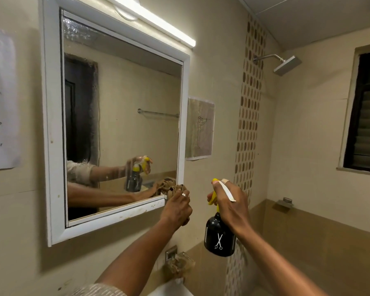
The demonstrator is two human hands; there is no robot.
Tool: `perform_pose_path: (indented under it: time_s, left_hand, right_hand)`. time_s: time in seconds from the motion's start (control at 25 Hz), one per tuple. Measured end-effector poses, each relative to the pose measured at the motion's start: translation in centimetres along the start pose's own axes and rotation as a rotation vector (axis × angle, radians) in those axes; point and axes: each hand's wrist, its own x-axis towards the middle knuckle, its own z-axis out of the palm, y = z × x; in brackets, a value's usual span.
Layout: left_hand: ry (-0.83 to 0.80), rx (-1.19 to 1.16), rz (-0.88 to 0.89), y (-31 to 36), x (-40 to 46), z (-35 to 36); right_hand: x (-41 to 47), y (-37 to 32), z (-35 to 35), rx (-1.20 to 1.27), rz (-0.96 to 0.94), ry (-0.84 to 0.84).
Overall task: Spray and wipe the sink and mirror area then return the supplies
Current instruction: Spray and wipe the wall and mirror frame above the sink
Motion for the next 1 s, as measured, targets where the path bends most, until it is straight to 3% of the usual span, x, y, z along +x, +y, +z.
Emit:
perform_pose_path:
  time_s: [0.16, 0.24, 0.36, 0.44, 0.56, 0.64, 0.76, 0.88, 1.0]
  left_hand:
    - [-0.226, -0.002, 0.101, 1.5, -1.3, -1.5]
    - [-0.356, -0.309, 0.010, 3.1, -3.9, -0.4]
    - [-0.449, -1.228, -0.424, 5.1, -11.0, 3.7]
    - [-0.416, -1.752, -0.817, 5.2, -16.5, 6.4]
    - [-0.147, -2.124, -1.464, 3.7, -23.9, 9.0]
    - [0.145, -2.120, -1.794, 1.8, -28.3, 9.8]
    - [0.476, -2.054, -2.001, -0.6, -32.4, 8.2]
    - [0.709, -1.953, -1.928, -2.4, -33.2, 5.0]
    - [0.784, -1.815, -1.655, -3.1, -32.3, 2.0]
  right_hand:
    - [-0.3, -0.2, -0.7, 0.039, 0.003, 0.007]
    - [-0.4, -0.5, -0.6, 0.061, 0.015, -0.001]
    - [-2.4, -1.8, 1.0, 0.102, -0.026, -0.079]
    - [-5.3, -2.9, 3.5, 0.154, -0.069, -0.178]
    - [-11.1, -4.6, 8.0, 0.229, -0.092, -0.351]
    - [-14.9, -6.1, 11.0, 0.263, -0.106, -0.449]
    - [-18.5, -7.9, 14.4, 0.307, -0.095, -0.473]
    - [-18.8, -7.7, 15.4, 0.287, -0.007, -0.344]
    - [-17.6, -6.0, 14.6, 0.185, 0.154, -0.219]
